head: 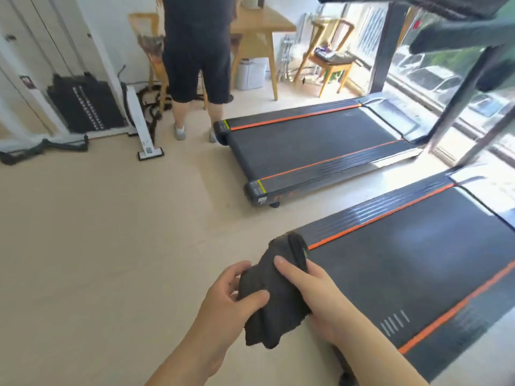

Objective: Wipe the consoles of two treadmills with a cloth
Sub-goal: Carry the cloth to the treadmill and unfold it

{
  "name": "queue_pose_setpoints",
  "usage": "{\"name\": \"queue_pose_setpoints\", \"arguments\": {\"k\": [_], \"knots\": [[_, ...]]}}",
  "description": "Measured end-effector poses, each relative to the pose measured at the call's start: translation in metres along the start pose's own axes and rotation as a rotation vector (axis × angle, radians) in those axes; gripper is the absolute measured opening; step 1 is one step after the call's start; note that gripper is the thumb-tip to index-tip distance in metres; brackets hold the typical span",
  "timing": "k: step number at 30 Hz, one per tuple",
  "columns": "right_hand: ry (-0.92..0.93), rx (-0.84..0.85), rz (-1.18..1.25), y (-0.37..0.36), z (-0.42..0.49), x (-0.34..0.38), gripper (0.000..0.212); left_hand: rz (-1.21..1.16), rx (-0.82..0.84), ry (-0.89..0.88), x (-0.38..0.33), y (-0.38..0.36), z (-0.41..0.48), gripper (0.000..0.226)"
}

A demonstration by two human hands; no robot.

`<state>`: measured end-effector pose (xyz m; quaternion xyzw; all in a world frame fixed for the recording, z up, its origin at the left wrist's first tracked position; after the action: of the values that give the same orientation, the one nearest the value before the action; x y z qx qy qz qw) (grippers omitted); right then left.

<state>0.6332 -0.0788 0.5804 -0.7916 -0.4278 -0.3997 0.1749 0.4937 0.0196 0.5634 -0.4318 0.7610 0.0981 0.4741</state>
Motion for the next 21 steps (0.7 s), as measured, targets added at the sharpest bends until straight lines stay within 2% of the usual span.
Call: {"name": "queue_pose_setpoints", "arguments": {"k": [3,6,7,10,12,14,16,18,21], "knots": [[-0.042,-0.062,0.054,0.005,0.024,0.026,0.047,0.087,-0.046,-0.036,-0.028,0.003,0.036,0.055],[-0.044,-0.146,0.090,0.000,0.074,0.070,0.076,0.257,-0.036,-0.124,-0.069,0.013,0.098,0.058],[-0.036,-0.182,0.110,-0.001,0.095,0.088,0.080,0.314,-0.028,-0.180,-0.087,0.015,0.121,0.057],[-0.024,-0.260,0.189,-0.001,0.155,0.147,0.057,0.442,0.137,-0.308,-0.150,0.006,0.185,0.052],[-0.018,-0.314,0.241,0.007,0.189,0.186,0.042,0.503,0.243,-0.315,-0.183,-0.009,0.222,0.067],[-0.007,-0.361,0.267,0.018,0.218,0.225,0.038,0.528,0.323,-0.295,-0.217,-0.026,0.257,0.082],[-0.006,-0.398,0.285,0.038,0.246,0.262,0.042,0.549,0.378,-0.291,-0.253,-0.046,0.297,0.086],[0.005,-0.408,0.274,0.063,0.274,0.297,0.044,0.619,0.412,-0.319,-0.291,-0.073,0.334,0.083],[0.048,-0.403,0.178,0.111,0.321,0.344,0.033,0.706,0.459,-0.346,-0.333,-0.118,0.402,0.069]]}}
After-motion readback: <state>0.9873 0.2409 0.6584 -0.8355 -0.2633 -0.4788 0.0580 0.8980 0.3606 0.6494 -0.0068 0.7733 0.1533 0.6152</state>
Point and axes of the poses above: each hand's wrist, its own z-axis towards the middle knuckle, its own y-axis out of the back of the hand, x = y × z, the point moved 6 cm from there along z, towards the middle knuckle, and after that the axes turned 7 degrees about -z, right-handed, at the moved point
